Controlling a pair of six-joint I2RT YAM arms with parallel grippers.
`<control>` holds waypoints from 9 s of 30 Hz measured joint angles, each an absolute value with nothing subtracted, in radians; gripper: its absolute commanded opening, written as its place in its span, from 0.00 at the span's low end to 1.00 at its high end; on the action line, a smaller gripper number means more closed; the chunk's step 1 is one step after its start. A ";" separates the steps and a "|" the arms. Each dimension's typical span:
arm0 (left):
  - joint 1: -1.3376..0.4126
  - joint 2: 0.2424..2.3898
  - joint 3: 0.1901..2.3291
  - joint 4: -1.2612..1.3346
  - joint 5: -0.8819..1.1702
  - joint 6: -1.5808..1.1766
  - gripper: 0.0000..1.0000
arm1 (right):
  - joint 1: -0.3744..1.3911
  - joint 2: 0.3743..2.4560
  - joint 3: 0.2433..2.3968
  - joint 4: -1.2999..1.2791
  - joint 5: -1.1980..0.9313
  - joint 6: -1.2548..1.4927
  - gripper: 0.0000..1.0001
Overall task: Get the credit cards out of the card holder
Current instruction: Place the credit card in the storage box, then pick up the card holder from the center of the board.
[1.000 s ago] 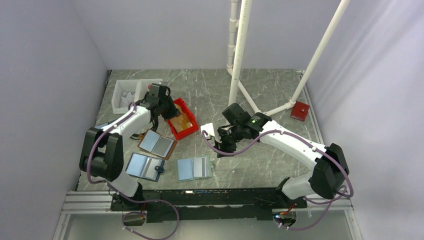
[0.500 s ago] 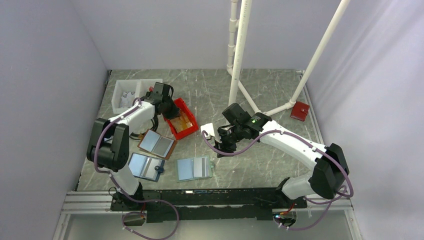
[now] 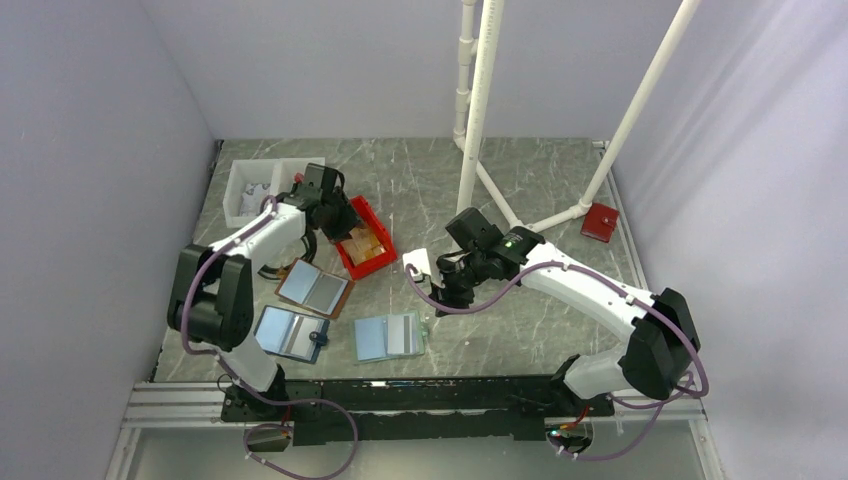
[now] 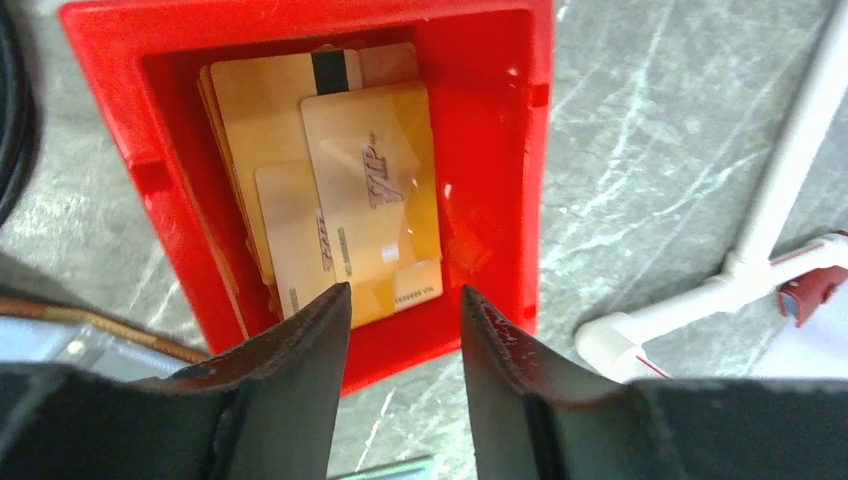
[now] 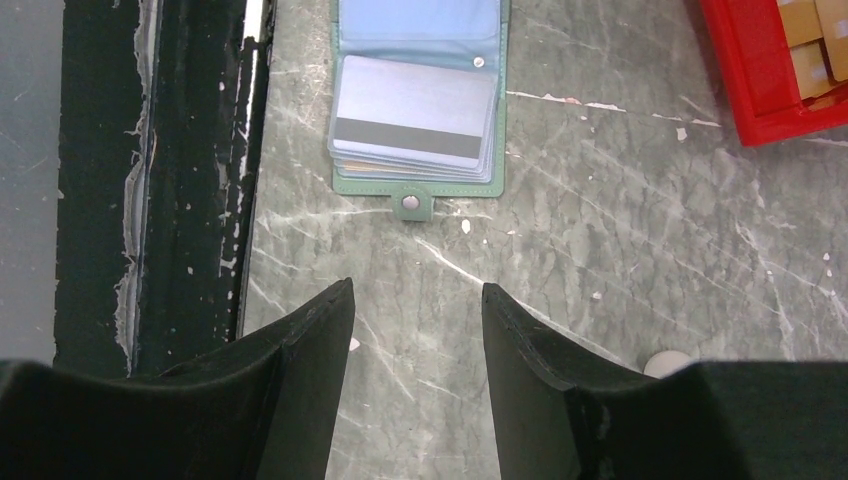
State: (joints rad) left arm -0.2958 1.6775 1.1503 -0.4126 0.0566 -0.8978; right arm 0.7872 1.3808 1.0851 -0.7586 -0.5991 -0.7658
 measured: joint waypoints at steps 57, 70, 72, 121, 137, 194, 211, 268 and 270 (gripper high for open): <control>-0.579 0.910 0.343 -0.112 0.416 -0.897 0.56 | 0.891 1.484 1.037 -0.708 -0.636 -0.807 0.31; -0.680 1.127 0.368 -0.071 0.302 -0.912 0.44 | 1.007 1.595 1.035 -0.641 -0.518 -0.746 0.17; -0.685 1.143 0.368 -0.061 0.293 -0.913 0.43 | 1.005 1.602 1.035 -0.640 -0.502 -0.735 0.17; -0.695 1.353 0.274 0.386 0.326 -0.975 0.00 | 0.813 1.715 1.071 -0.589 -0.613 -0.529 0.12; -0.695 1.379 0.262 0.449 0.339 -0.987 0.00 | 0.813 1.728 1.106 -0.662 -0.657 -0.615 0.12; -0.691 1.313 0.206 0.551 0.424 -0.989 0.70 | 0.834 1.741 1.097 -0.523 -0.664 -0.395 0.11; -0.695 1.121 0.175 0.376 0.440 -0.955 0.85 | 0.819 1.830 1.108 -0.461 -0.861 -0.292 0.11; -0.695 0.553 0.014 0.382 0.381 -0.818 0.00 | 0.788 1.703 1.183 -0.560 -0.900 -0.344 0.28; -0.695 0.554 0.013 0.411 0.391 -0.812 0.00 | 0.776 1.702 1.183 -0.559 -0.912 -0.332 0.30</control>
